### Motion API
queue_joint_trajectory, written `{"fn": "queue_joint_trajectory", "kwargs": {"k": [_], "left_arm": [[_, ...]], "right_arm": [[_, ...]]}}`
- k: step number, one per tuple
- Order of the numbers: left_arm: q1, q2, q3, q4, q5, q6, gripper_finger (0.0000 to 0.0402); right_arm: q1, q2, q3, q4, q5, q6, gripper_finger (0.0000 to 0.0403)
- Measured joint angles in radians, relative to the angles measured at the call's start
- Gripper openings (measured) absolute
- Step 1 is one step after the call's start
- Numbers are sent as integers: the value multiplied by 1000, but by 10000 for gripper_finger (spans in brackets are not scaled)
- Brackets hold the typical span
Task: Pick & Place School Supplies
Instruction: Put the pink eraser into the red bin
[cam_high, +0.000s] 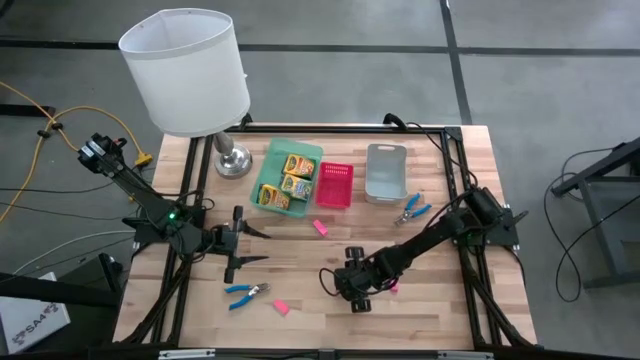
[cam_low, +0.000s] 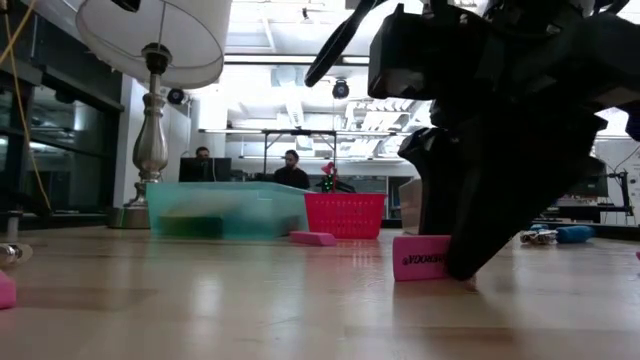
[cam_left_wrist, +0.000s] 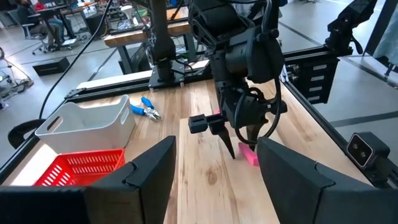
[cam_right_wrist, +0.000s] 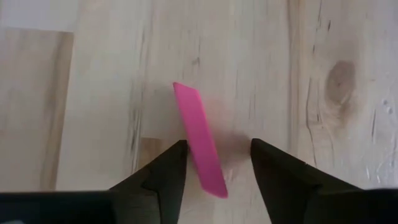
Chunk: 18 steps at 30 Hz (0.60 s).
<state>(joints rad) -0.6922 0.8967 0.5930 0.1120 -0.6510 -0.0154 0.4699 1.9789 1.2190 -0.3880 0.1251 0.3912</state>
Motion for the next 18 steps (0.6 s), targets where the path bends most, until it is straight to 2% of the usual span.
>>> {"fn": "queue_joint_trajectory", "kwargs": {"k": [8,15,18], "left_arm": [[0,0,0,0,0,0,218],[0,0,0,0,0,0,218],[0,0,0,0,0,0,218]], "right_arm": [[-10,-1,0,-5,-31,2,104],[-22,-2,0,-7,-47,4,34],[-25,-2,0,-7,-59,4,29]]}}
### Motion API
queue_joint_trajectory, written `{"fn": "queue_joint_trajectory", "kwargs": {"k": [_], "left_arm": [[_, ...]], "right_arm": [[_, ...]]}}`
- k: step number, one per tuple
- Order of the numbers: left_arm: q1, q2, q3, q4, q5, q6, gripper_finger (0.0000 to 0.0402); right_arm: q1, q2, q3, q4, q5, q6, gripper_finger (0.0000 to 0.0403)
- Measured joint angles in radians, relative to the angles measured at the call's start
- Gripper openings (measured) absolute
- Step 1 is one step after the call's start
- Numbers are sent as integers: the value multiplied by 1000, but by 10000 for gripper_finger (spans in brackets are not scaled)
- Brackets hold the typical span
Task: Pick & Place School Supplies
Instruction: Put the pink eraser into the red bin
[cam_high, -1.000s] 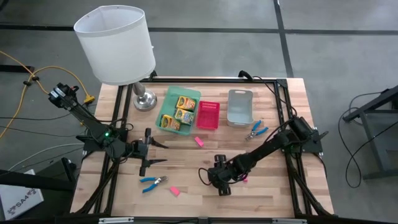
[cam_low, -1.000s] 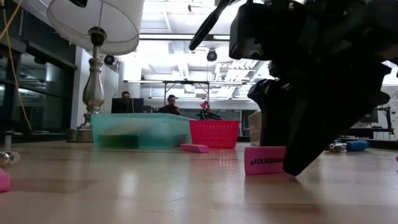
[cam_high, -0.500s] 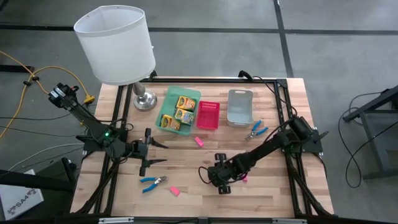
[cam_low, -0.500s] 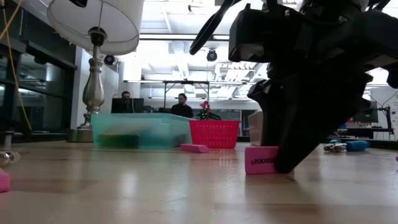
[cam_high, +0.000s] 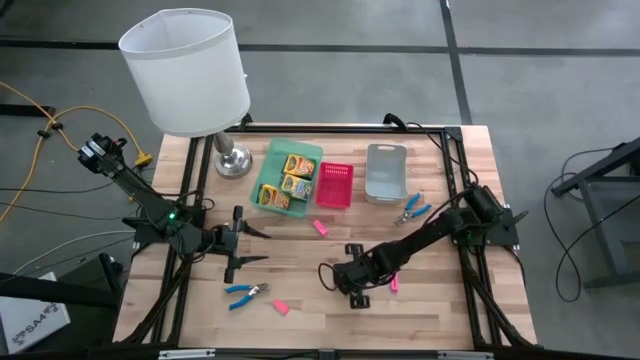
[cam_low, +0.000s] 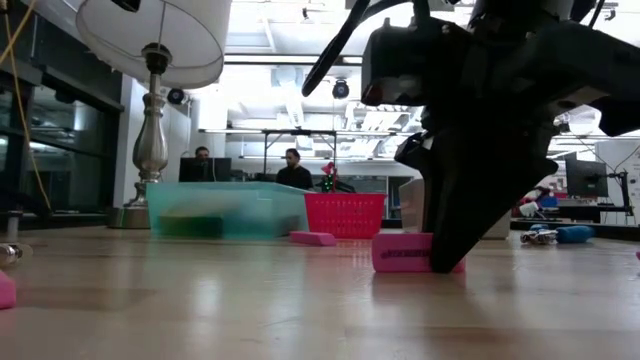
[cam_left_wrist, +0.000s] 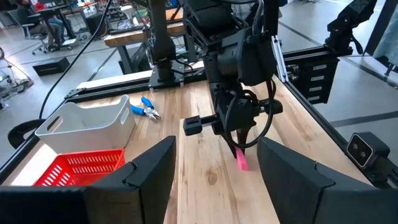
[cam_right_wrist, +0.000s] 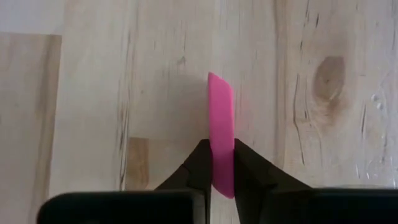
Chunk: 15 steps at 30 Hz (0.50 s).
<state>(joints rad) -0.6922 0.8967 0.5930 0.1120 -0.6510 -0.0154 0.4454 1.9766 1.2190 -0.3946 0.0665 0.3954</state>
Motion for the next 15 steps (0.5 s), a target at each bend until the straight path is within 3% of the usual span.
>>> {"fn": "queue_joint_trajectory", "kwargs": {"k": [8,15], "left_arm": [[0,0,0,0,0,0,218],[0,0,0,0,0,0,218]], "right_arm": [[-23,-12,-1,12,-46,87,42],[-60,-54,-1,73,-92,152,28]]}}
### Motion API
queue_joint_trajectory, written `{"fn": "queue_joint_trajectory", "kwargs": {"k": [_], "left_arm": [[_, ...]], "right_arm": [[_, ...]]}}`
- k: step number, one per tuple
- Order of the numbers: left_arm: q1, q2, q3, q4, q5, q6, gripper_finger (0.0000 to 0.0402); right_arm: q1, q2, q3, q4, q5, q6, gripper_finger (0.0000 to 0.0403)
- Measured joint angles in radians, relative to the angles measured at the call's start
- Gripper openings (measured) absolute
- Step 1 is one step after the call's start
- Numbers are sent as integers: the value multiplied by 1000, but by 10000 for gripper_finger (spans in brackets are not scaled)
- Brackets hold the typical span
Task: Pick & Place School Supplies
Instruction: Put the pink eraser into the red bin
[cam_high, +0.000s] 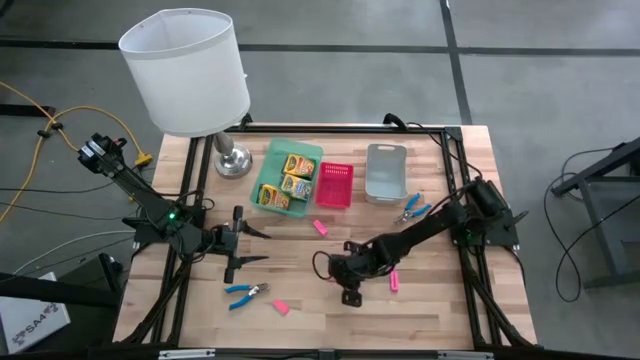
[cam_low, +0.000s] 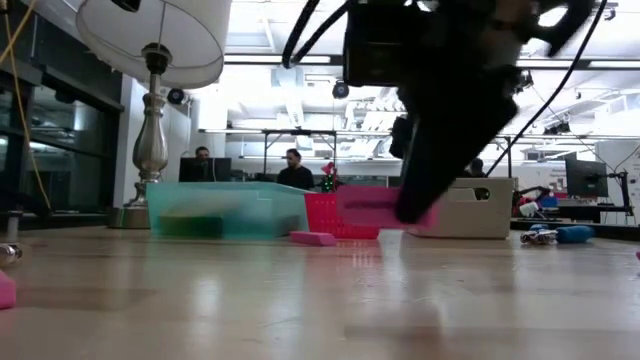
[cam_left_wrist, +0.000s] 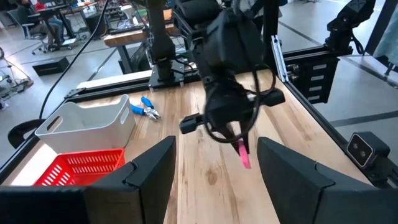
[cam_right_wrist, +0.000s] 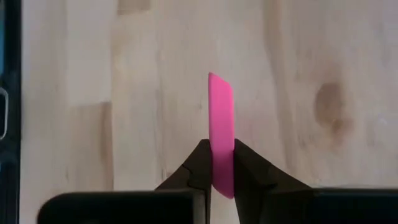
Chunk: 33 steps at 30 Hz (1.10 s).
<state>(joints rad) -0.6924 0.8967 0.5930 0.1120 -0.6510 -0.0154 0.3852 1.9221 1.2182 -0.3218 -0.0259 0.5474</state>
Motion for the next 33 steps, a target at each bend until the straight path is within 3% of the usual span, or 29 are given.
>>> {"fn": "queue_joint_trajectory", "kwargs": {"k": [8,18,33], "left_arm": [[0,0,0,0,0,0,218],[0,0,0,1,0,-1,218],[0,0,0,-2,3,0,218]], "right_arm": [[-92,-43,0,96,-7,151,29],[-225,-66,1,205,23,141,29],[-401,-190,2,16,173,22,29]]}}
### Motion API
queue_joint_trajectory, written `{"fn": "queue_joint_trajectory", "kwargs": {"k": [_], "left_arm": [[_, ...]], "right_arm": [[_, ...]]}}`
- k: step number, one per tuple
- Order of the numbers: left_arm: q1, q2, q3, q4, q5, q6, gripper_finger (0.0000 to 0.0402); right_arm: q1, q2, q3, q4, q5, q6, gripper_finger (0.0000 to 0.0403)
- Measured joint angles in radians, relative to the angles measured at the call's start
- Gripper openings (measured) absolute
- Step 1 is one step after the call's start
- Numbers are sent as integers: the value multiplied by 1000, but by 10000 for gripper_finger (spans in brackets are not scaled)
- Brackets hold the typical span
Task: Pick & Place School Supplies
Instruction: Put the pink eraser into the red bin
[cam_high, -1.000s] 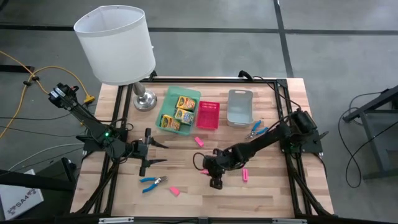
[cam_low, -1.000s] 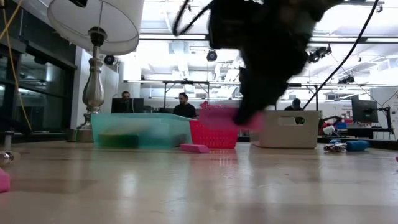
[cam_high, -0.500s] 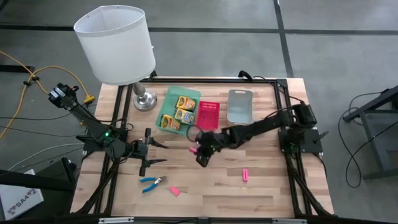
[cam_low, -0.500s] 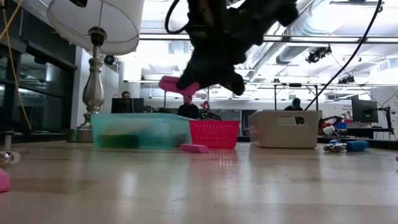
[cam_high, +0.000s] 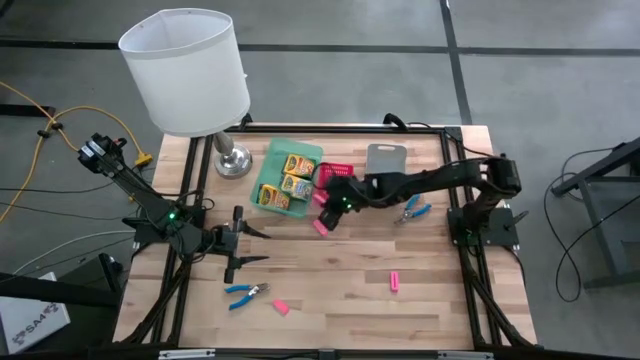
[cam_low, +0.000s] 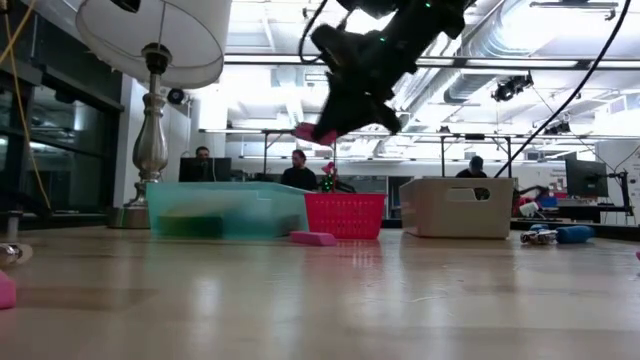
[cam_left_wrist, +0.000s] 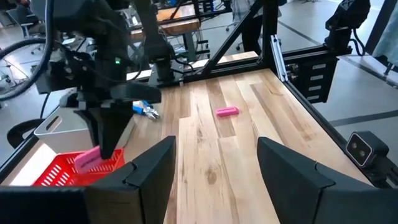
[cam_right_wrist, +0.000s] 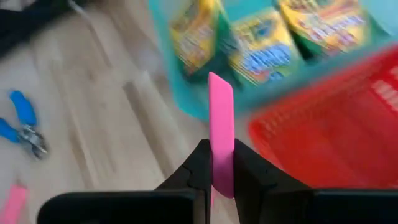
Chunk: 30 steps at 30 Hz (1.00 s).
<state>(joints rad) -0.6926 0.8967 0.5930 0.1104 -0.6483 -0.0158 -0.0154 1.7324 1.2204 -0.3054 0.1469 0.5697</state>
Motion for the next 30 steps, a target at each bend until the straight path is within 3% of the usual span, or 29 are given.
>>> {"fn": "queue_joint_trajectory", "kwargs": {"k": [9,16,30], "left_arm": [[0,0,0,-2,6,0,218],[0,0,0,-3,6,0,218],[0,0,0,-5,6,1,218]], "right_arm": [[-34,-2,-2,-132,14,-135,29],[-52,-2,-2,-138,82,-205,29],[-157,32,-2,-118,92,-234,29]]}}
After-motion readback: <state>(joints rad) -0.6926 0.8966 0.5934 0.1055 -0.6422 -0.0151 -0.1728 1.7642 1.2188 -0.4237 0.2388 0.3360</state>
